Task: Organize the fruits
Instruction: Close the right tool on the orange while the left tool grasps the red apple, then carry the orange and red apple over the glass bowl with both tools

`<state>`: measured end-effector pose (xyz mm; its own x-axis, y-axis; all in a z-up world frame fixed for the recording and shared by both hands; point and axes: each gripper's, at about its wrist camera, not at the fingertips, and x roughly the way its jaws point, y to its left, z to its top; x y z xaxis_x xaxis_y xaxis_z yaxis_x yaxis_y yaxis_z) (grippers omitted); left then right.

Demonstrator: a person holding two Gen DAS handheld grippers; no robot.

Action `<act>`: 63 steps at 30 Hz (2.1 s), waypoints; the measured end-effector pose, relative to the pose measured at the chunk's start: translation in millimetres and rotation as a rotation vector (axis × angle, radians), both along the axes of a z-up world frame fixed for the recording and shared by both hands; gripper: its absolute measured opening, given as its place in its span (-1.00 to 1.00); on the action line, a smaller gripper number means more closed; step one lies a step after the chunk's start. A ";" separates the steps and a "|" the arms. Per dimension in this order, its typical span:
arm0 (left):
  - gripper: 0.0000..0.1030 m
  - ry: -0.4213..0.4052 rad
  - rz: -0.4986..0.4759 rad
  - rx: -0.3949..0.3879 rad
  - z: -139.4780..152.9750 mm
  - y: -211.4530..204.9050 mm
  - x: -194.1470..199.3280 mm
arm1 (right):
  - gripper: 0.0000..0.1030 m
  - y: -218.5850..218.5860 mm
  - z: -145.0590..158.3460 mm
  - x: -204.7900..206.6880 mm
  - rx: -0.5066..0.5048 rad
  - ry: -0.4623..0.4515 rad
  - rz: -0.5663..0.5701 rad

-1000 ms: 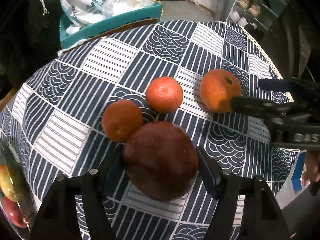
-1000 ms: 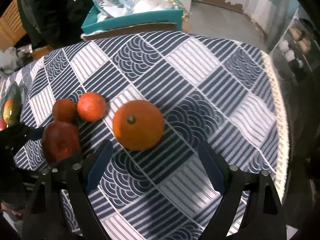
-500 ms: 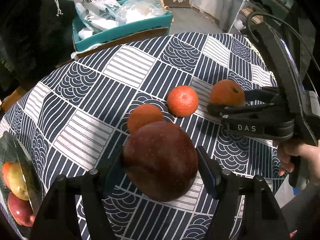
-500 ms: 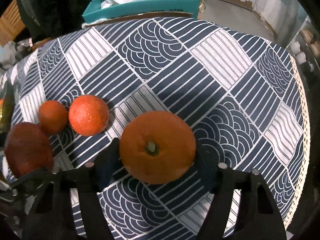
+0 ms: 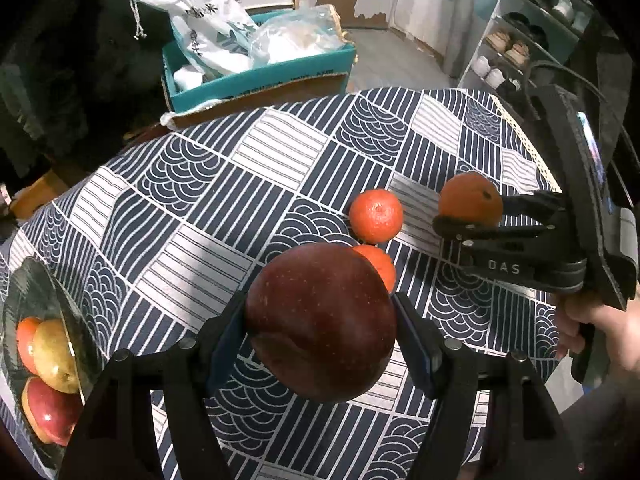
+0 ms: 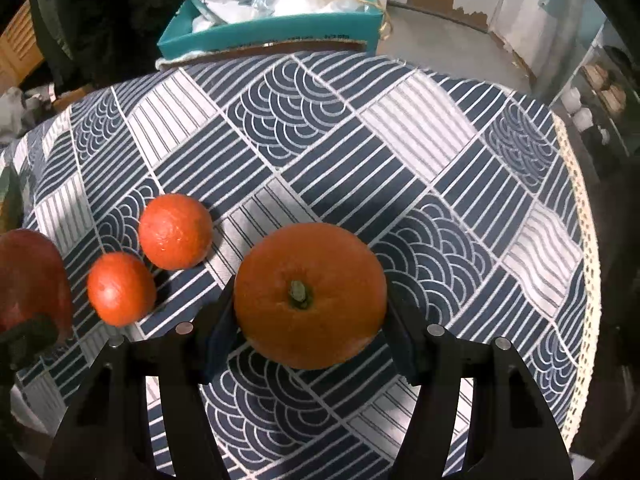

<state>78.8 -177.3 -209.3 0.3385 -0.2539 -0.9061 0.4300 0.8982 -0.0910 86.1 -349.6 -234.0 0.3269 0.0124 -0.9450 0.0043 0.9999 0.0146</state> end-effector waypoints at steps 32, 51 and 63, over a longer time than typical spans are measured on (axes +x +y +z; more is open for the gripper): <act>0.40 -0.160 0.122 -0.081 95.3 68.7 -19.7 | 0.26 57.4 148.0 -31.6 0.017 -0.290 0.120; 0.40 -0.243 0.216 -0.108 131.9 132.6 -32.5 | 0.26 124.4 192.6 -30.9 0.073 -0.386 0.256; 0.40 -0.270 0.291 -0.107 137.6 177.2 -35.3 | 0.26 175.0 198.2 -19.8 0.089 -0.394 0.335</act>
<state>43.6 0.0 -71.8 0.6319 -0.2007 -0.7487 0.1809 0.9774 -0.1094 66.3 -174.6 -35.8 0.6217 0.2516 -0.7418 -0.3381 0.9404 0.0357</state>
